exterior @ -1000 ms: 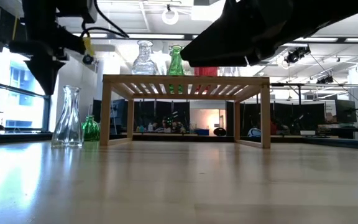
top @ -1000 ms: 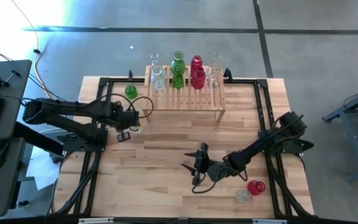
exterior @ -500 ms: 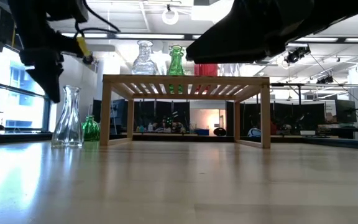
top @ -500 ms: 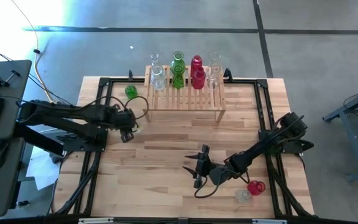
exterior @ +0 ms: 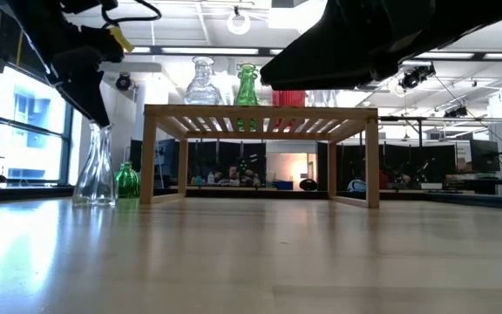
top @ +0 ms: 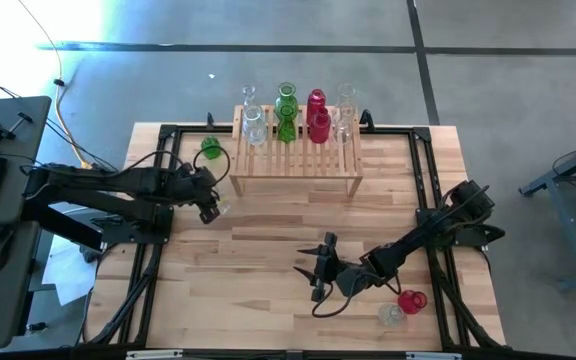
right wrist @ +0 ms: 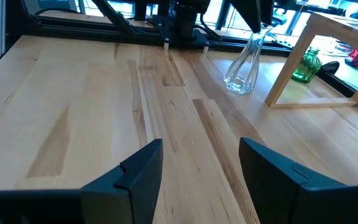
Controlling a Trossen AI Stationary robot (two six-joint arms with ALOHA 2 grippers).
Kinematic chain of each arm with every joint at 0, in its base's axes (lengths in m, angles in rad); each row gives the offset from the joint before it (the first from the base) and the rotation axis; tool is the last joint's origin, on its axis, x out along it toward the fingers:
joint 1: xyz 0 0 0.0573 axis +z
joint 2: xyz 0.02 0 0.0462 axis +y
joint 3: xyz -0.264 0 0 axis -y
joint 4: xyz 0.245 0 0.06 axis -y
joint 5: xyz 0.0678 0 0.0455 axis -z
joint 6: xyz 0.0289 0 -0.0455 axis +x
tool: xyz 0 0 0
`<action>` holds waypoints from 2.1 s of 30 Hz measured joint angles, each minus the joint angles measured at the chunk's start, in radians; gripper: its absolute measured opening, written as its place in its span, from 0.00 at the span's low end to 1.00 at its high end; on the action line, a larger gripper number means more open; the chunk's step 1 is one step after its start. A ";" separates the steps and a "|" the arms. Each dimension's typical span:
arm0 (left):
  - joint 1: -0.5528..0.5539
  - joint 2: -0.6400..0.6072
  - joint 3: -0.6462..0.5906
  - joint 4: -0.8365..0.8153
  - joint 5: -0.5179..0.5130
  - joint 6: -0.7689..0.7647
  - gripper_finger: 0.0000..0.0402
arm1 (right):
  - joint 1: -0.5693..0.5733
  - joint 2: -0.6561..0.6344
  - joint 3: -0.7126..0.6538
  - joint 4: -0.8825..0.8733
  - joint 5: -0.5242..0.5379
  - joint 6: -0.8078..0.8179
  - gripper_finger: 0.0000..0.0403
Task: Sort vases onto shelf
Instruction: Put the transparent vase on the shelf aligned with the other transparent vases
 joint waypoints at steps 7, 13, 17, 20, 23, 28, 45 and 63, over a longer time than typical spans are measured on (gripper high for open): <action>0.002 0.029 0.000 -0.008 0.004 0.034 0.49 | 0.000 0.000 0.000 0.000 0.000 -0.002 0.49; 0.002 0.042 0.000 -0.008 0.005 0.053 0.41 | 0.000 0.000 0.000 0.000 0.000 -0.002 0.49; 0.002 0.042 0.000 -0.006 0.003 0.057 0.36 | 0.000 0.000 0.000 0.000 0.000 -0.002 0.49; 0.002 0.042 0.000 -0.005 0.004 0.062 0.35 | 0.000 0.000 0.000 0.000 0.000 -0.002 0.49; 0.001 0.042 0.000 -0.005 0.005 0.063 0.36 | 0.000 0.000 0.000 0.000 0.000 0.000 0.49; 0.000 0.037 0.002 -0.001 0.051 0.064 0.35 | 0.000 0.000 0.000 0.000 0.000 0.000 0.49; -0.260 0.063 0.135 0.048 0.102 0.028 0.15 | 0.001 0.000 0.000 0.000 -0.011 0.001 0.49; -0.414 0.156 0.224 0.058 -0.092 0.019 0.00 | -0.003 0.000 0.000 -0.005 -0.021 0.023 0.49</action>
